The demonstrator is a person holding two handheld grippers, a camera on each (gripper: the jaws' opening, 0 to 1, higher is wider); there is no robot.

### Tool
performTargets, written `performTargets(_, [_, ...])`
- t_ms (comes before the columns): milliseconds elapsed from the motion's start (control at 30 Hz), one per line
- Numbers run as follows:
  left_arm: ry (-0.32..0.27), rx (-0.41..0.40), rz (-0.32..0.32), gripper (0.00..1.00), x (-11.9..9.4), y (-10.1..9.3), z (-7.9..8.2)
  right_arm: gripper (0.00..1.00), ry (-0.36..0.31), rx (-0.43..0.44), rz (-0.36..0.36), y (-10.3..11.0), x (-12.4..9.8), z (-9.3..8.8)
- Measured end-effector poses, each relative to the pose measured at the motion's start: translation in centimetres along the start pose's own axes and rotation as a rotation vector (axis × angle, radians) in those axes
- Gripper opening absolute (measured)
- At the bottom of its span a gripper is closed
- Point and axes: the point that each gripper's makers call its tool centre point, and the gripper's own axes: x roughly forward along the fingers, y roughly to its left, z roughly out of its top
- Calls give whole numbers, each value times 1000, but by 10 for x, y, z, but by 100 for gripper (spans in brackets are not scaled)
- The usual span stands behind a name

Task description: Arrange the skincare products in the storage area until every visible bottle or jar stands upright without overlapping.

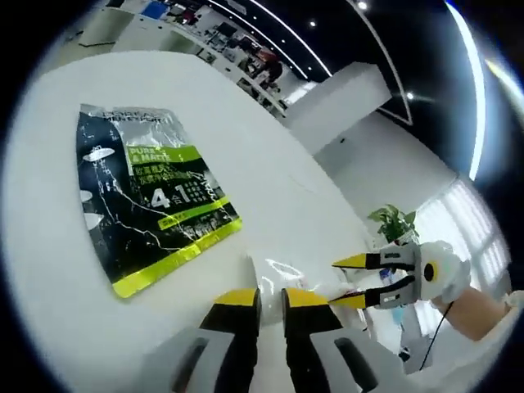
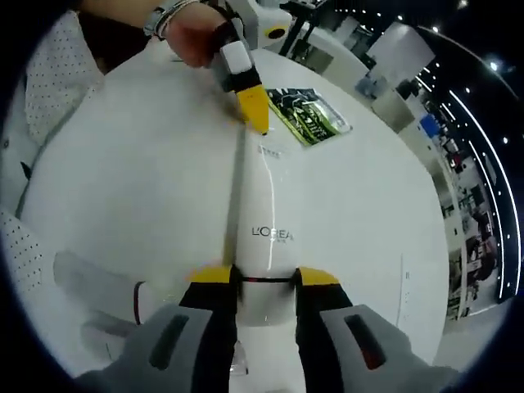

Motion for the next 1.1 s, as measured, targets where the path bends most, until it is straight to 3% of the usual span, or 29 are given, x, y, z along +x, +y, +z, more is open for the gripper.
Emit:
performTargets(33, [-38, -20, -34, 7, -2, -9, 7, 25, -2, 8, -2, 0, 0, 0])
performTargets(100, [-60, -52, -84, 5, -6, -22, 15, 25, -16, 44, -12, -1, -1, -1])
performTargets(133, [-16, 12, -29, 5, -6, -16, 10, 25, -19, 22, -17, 0, -1, 0])
performTargets(167, [-14, 82, -7, 5, -7, -17, 10, 25, -16, 26, -27, 1, -2, 0])
performTargets(300, [-22, 54, -23, 4, -10, -27, 12, 25, -14, 37, -60, -1, -2, 0])
performTargets(533, [-50, 85, -66, 3, -16, -52, 19, 25, -50, 113, -130, -6, -6, -2])
performTargets(667, [-71, 115, -118, 4, -17, -77, 27, 26, -92, 202, -169, -9, -13, -4])
performTargets(767, [-69, 184, -134, 4, -14, -100, 34, 26, -123, 263, -194, -11, -16, -6])
performTargets(1100, [-24, 405, -139, 5, -1, -147, 39, 26, -196, 430, -250, -14, -27, -15])
